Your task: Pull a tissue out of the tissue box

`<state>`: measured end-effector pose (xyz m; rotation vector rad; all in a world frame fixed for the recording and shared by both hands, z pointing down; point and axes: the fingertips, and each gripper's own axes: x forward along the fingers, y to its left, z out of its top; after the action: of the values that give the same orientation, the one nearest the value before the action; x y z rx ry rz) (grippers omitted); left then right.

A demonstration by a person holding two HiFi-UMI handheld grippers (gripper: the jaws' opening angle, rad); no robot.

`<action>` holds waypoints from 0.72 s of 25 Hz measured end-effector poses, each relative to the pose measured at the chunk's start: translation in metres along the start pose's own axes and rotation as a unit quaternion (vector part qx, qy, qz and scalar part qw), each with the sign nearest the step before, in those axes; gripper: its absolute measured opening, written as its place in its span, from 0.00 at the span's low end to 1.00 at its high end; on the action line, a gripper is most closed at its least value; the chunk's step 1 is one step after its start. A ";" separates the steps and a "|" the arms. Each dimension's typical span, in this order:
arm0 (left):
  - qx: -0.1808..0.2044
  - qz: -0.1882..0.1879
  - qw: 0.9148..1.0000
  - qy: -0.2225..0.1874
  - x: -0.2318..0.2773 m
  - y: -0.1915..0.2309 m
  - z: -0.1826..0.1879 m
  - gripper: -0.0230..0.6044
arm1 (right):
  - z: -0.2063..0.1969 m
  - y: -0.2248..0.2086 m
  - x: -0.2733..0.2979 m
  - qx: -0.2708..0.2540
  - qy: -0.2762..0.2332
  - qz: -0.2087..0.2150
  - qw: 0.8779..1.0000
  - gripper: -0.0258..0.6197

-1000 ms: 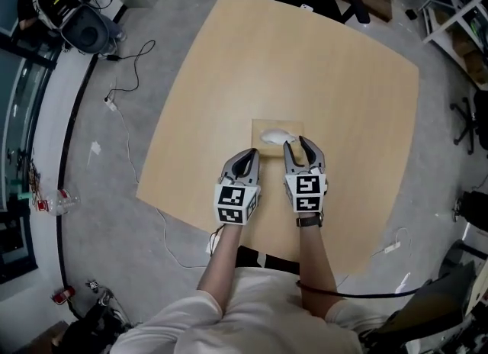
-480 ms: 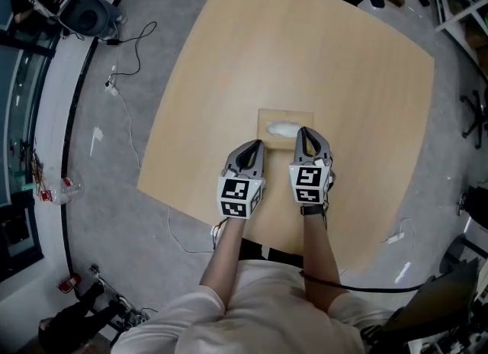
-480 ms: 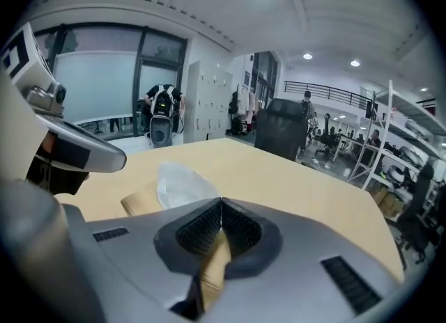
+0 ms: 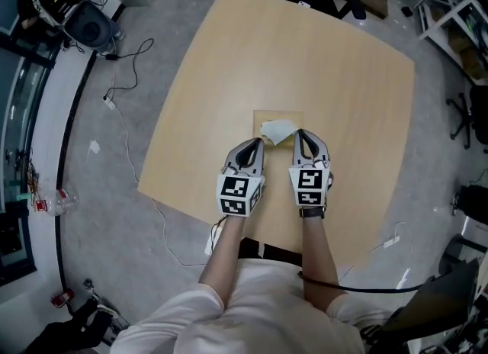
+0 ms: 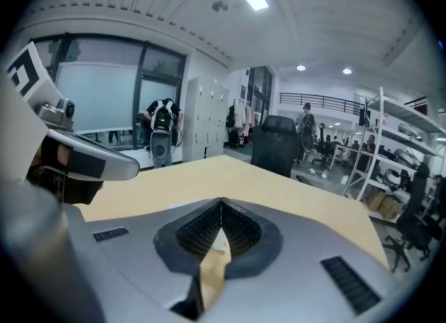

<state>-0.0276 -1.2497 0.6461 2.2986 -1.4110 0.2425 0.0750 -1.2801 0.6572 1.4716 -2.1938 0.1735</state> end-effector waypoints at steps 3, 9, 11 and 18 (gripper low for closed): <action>0.007 -0.003 1.000 -0.017 -0.019 -0.009 0.010 0.04 | 0.014 0.010 -0.023 -0.004 -0.020 0.000 1.000 0.04; 0.024 -0.012 0.998 -0.060 -0.065 -0.026 0.042 0.04 | 0.055 0.030 -0.075 -0.014 -0.068 -0.004 0.998 0.04; 0.032 -0.018 0.996 -0.075 -0.083 -0.034 0.052 0.04 | 0.067 0.037 -0.098 -0.009 -0.088 -0.005 0.996 0.04; 0.063 -0.037 0.990 -0.123 -0.150 -0.067 0.077 0.04 | 0.094 0.064 -0.174 0.026 -0.140 -0.009 0.990 0.04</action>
<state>-0.0444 -1.1375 0.5048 2.5503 -1.4586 0.0258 0.0397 -1.1427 0.5051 1.6288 -2.4104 0.0183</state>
